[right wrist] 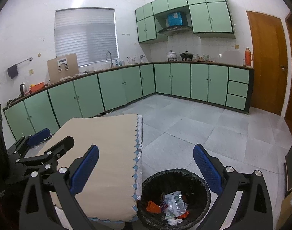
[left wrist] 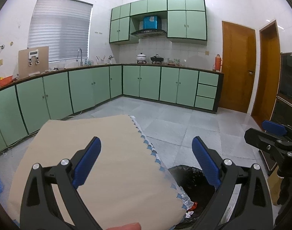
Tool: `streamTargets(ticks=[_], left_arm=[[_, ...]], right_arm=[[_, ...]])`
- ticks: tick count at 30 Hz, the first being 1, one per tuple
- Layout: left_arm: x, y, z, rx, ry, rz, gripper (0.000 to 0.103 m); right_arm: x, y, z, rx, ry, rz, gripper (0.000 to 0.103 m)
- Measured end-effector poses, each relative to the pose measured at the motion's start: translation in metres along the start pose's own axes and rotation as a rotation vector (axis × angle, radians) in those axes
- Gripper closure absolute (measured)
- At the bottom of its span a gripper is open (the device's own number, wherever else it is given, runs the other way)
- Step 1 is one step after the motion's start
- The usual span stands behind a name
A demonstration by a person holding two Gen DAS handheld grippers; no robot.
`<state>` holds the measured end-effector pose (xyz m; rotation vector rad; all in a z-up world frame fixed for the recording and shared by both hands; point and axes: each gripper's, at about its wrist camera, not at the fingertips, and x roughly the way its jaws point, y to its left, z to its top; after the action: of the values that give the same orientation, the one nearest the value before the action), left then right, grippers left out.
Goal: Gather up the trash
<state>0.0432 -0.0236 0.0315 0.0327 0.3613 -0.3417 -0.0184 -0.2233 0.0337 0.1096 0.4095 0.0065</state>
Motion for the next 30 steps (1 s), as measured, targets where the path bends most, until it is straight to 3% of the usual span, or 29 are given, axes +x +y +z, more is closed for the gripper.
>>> streamTargets(ticks=[30], left_arm=[[-0.03, 0.005, -0.001, -0.01, -0.065, 0.037, 0.01]], right_arm=[[-0.023, 0.02, -0.001, -0.035, -0.054, 0.032, 0.006]])
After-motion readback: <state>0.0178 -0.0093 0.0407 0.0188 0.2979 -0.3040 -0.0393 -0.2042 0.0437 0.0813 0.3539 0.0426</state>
